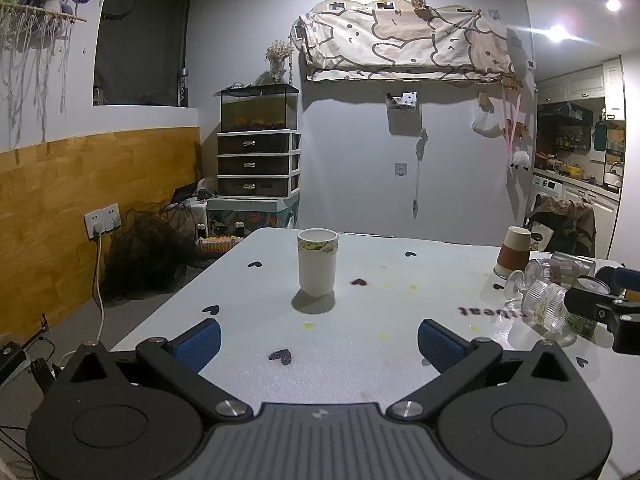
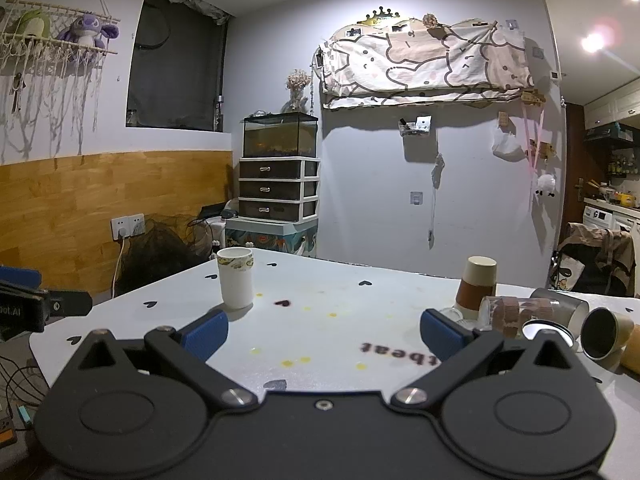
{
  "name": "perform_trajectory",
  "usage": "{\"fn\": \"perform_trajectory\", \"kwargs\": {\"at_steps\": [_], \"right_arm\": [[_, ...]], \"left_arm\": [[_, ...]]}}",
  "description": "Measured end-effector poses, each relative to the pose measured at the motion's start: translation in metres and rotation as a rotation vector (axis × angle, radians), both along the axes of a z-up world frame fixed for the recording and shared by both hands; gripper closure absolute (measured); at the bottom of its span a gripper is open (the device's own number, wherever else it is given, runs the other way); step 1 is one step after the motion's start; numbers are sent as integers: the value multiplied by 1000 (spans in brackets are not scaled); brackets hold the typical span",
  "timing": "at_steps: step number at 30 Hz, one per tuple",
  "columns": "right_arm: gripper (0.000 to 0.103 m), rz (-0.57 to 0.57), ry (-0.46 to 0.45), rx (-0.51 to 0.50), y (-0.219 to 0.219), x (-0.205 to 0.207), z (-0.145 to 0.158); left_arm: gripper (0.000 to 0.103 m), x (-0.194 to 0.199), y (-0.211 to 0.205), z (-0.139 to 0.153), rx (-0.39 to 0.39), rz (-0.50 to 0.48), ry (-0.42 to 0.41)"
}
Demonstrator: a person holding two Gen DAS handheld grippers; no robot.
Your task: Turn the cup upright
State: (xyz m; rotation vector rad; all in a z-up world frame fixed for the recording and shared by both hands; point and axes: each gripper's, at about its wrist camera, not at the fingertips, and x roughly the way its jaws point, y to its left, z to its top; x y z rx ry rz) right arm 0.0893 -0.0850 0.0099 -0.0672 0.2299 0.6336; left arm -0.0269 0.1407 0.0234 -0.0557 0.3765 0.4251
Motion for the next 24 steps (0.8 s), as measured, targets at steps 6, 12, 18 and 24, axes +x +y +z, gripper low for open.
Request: {"fn": "perform_trajectory", "kwargs": {"at_steps": [6, 12, 18, 24], "right_arm": [[0, 0, 0, -1, 0, 0, 0], [0, 3, 0, -2, 0, 0, 0], [0, 6, 0, -2, 2, -2, -1], [0, 7, 2, -2, 3, -2, -1]], "left_arm": [[0, -1, 0, 0, -1, 0, 0], [0, -1, 0, 0, -2, 0, 0], [0, -1, 0, 0, -1, -1, 0], [0, -2, -4, -3, -4, -5, 5]]}}
